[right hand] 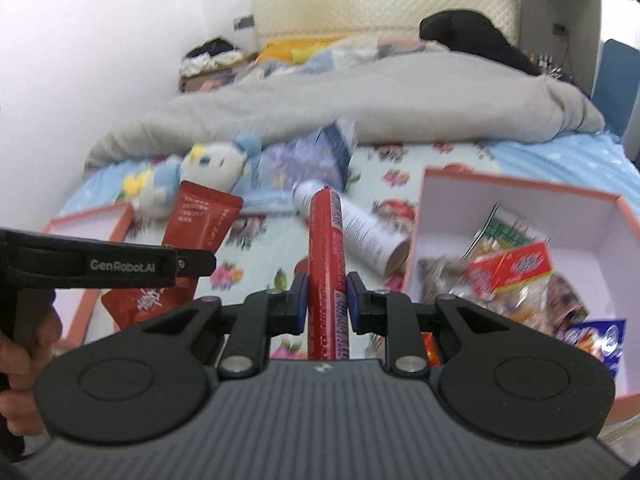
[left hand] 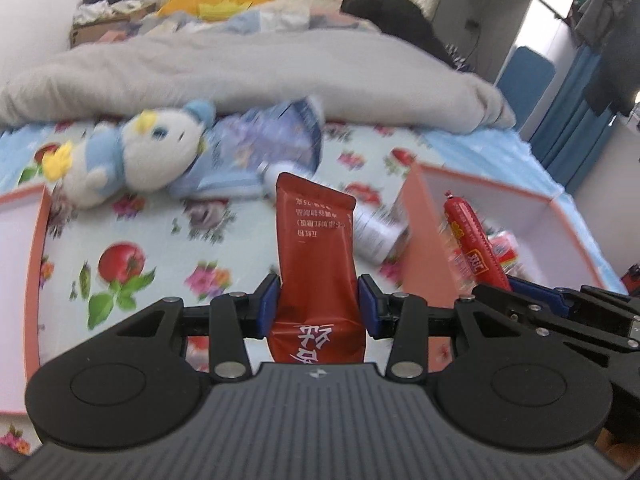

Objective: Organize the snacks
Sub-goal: 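Lift both held snacks and carry them over the pink box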

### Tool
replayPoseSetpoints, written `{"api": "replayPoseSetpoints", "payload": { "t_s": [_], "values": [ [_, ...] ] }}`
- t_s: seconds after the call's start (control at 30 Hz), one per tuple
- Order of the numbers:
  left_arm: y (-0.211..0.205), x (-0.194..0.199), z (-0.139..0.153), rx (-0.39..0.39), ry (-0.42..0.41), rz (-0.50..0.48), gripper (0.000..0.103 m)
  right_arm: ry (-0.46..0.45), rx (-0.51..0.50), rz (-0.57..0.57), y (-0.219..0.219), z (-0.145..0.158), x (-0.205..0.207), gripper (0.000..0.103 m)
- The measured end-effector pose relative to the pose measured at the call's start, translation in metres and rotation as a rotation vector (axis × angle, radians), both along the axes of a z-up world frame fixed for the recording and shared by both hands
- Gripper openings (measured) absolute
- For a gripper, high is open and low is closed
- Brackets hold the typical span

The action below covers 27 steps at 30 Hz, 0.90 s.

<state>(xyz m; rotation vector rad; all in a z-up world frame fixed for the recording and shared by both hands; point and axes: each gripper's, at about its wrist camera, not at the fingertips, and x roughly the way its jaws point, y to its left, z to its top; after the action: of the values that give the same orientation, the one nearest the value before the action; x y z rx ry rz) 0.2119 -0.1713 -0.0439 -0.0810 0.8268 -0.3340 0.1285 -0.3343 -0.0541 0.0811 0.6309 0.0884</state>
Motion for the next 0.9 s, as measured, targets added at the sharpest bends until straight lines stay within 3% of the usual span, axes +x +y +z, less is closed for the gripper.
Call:
{"api": "replayPoseSetpoints", "payload": {
  "t_s": [0.23,0.47,0.67,0.9],
  "values": [
    [-0.037,0.004,0.059,-0.034,-0.101,-0.055,0.048,-0.079,0.003,-0.045,-0.026,0.037,0.006,0.023],
    [-0.082,0.019,0.094,-0.072,-0.137,-0.119,0.048,-0.156,0.021,-0.114,-0.067,0.063,0.005,0.023],
    [-0.138,0.028,0.082,-0.084,-0.086,-0.206,0.048,-0.144,0.019,-0.186,-0.107,0.055,0.01,0.023],
    [-0.198,0.042,0.039,-0.023,-0.003,-0.296,0.048,-0.051,0.033,-0.281,-0.151,0.021,0.017,0.023]
  ]
}}
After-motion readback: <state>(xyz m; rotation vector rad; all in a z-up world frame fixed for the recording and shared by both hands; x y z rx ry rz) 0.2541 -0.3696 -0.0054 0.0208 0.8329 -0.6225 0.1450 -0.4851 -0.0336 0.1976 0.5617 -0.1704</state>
